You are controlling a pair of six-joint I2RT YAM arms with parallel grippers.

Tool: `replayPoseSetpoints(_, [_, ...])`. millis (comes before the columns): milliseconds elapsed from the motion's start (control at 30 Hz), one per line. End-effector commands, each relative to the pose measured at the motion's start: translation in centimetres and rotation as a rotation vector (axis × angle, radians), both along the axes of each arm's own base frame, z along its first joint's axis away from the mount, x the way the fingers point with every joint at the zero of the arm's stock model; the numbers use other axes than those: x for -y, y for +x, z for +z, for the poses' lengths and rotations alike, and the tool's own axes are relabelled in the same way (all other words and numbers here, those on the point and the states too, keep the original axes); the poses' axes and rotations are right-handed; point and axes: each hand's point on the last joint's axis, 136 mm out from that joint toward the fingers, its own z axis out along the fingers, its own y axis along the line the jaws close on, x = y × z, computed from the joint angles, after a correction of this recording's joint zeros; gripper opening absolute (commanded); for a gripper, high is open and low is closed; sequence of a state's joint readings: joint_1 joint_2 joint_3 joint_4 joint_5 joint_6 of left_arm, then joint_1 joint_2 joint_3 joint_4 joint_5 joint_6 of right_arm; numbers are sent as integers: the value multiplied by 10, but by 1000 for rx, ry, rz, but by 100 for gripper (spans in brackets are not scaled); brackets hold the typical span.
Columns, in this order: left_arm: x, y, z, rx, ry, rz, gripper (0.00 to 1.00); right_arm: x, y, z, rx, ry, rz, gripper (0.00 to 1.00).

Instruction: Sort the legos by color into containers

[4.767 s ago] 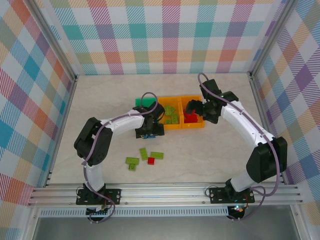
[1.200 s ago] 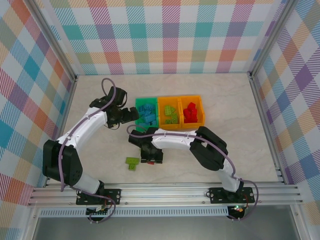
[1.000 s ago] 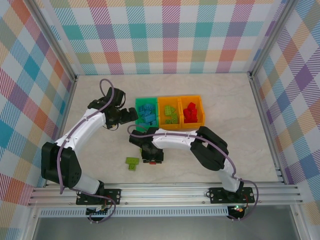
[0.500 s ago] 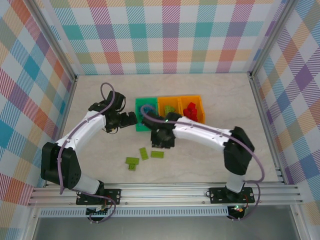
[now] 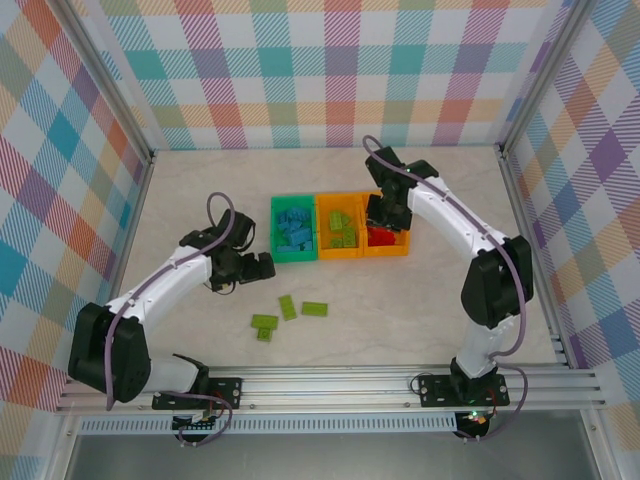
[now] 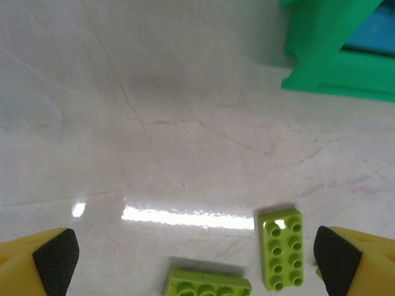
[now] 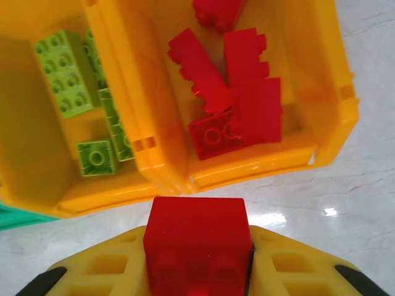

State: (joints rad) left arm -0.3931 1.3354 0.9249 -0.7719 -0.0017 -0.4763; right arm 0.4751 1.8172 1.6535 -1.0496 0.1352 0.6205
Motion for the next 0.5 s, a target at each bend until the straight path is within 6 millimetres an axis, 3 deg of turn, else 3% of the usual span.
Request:
replayPoseSetpoints(0, [0, -6, 2, 28, 6, 41, 100, 11, -8, -18, -94, -14, 76, 30])
replayPoseSetpoints(167, [2, -6, 4, 43, 11, 83, 100, 24, 2, -38, -140, -26, 92, 30])
replayPoseSetpoints(467, [22, -4, -1, 50, 47, 104, 100, 34, 53, -51, -122, -24, 92, 31])
